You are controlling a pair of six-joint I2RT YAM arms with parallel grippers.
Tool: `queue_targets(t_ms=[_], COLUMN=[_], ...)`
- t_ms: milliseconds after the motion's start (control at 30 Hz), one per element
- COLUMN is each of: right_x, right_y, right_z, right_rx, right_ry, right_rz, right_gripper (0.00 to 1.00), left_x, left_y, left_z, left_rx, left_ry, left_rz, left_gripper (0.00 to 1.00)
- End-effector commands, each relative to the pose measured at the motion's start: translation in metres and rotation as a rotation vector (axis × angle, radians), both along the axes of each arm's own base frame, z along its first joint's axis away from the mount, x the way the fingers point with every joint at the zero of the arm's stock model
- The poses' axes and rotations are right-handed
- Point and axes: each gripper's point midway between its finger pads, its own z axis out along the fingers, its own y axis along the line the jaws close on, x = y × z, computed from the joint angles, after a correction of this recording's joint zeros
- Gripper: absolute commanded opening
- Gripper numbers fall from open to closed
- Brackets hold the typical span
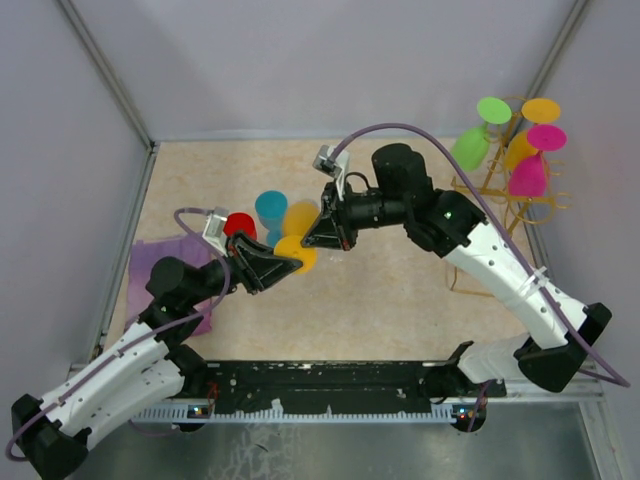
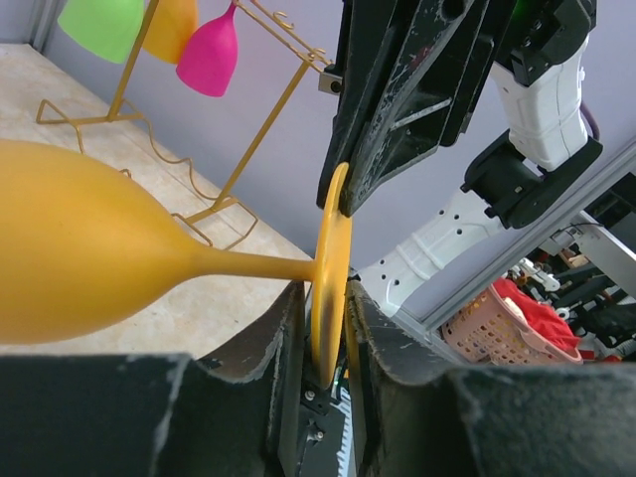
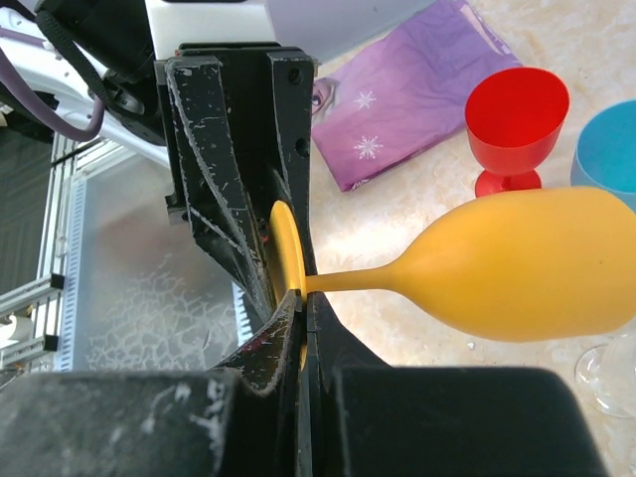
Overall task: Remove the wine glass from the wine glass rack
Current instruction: Place the wine glass at the center of the board.
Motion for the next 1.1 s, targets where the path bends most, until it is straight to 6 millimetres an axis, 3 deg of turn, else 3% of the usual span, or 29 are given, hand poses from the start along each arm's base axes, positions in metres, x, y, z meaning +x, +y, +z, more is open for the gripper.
queue_targets(t_ms=[0, 167, 333, 433, 533, 667, 867, 1000, 1067], right_x=[-0.006, -0.003, -0.002, 0.002, 0.012, 0.031, 0.044, 0.052, 0.047], right_y=[0.004, 0.005, 0.004, 0.002, -0.009, -0.03, -0.048, -0.05, -0.044], right_z=[0.025, 0.025, 0.027, 0.029, 0.032, 0.046, 0.053, 0.047, 0.043], right_rx=[0.051, 0.048, 0.053, 0.051, 0.028, 0.037, 0.065, 0.043, 0.044], right_ry=[-0.065, -0.073, -0.083, -0.095, -0.159, -0.26, -0.336, -0.335, -0.28], right_rz=[0.035, 0.025, 0.012, -0.013, -0.09, -0.254, -0.378, -0.412, -0.341], right_gripper=[0.0, 0.0, 0.0, 0.11, 0.44, 0.73, 0.91, 0.98, 0.99], left_x=[-0.004, -0.004, -0.008, -0.014, -0.021, -0.039, -0.062, -0.083, -0.09], left_y=[0.003, 0.004, 0.007, 0.01, 0.014, 0.019, 0.028, 0.034, 0.036], left_z=[0.01, 0.005, 0.003, 0.002, -0.003, -0.015, -0.034, -0.051, -0.06], left_rx=[-0.025, -0.007, 0.014, 0.029, 0.057, 0.112, 0.235, 0.281, 0.292], left_ry=[-0.058, -0.079, -0.121, -0.187, -0.287, -0.494, -0.703, -0.863, -0.892], left_rz=[-0.003, 0.006, 0.01, 0.007, 0.008, -0.031, -0.098, -0.18, -0.215], left_gripper=[0.27, 0.08, 0.0, 0.0, 0.0, 0.0, 0.0, 0.0, 0.0])
